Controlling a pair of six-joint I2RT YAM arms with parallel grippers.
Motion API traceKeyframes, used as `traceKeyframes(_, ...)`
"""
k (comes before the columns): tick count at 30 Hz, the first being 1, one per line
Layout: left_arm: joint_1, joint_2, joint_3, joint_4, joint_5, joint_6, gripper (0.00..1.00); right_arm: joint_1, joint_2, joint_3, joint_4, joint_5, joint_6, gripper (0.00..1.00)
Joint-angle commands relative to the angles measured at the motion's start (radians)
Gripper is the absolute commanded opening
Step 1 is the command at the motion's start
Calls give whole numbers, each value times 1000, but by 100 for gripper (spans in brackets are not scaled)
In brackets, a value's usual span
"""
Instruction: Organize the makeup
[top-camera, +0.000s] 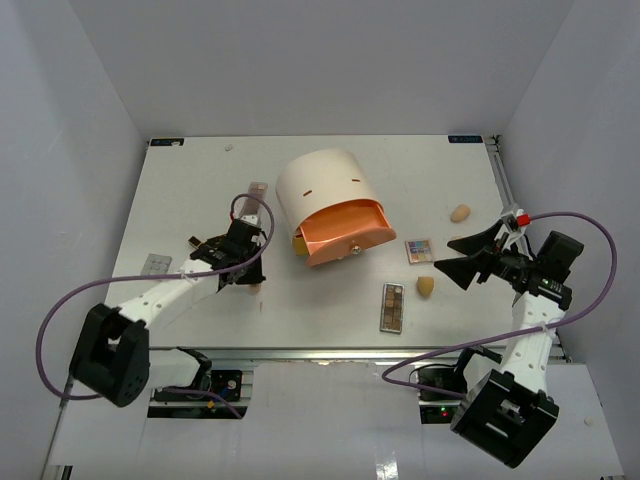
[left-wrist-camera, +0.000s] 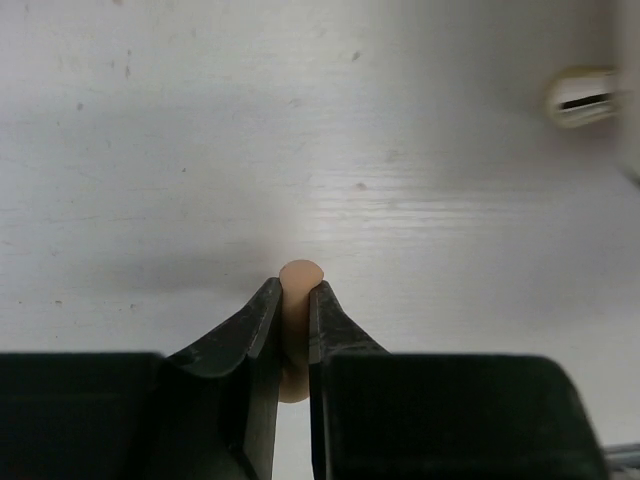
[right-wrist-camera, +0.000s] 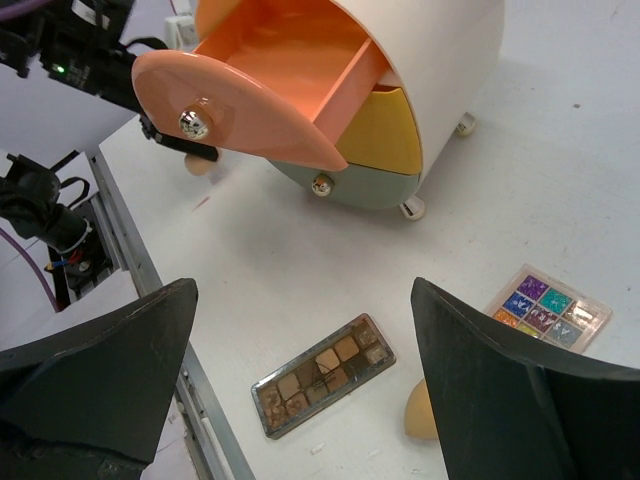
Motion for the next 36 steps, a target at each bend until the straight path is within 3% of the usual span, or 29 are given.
traceKeyframes(1, -8, -277, 49, 3, 118, -22, 0, -4, -60, -18, 25, -60, -21, 95)
traceKeyframes(6, -8, -441, 143, 92, 375, -34, 0, -4, -73, -20, 25, -37, -24, 95)
traceKeyframes(12, -34, -320, 341, 186, 505, -74, 0, -7, -71, -24, 25, -15, -27, 95)
traceKeyframes(17, -119, -150, 510, 212, 455, -37, 0, -12, -84, -32, 26, -3, -31, 95)
traceKeyframes(23, -269, 23, 660, 196, 284, 77, 0, -15, -85, -34, 29, 1, -30, 96)
traceKeyframes(31, -385, 154, 718, 171, 88, 185, 0, -18, -85, -34, 29, -2, -28, 96)
traceKeyframes(36, -412, 208, 744, 149, -4, 221, 7, -19, -82, -34, 29, -2, -28, 96)
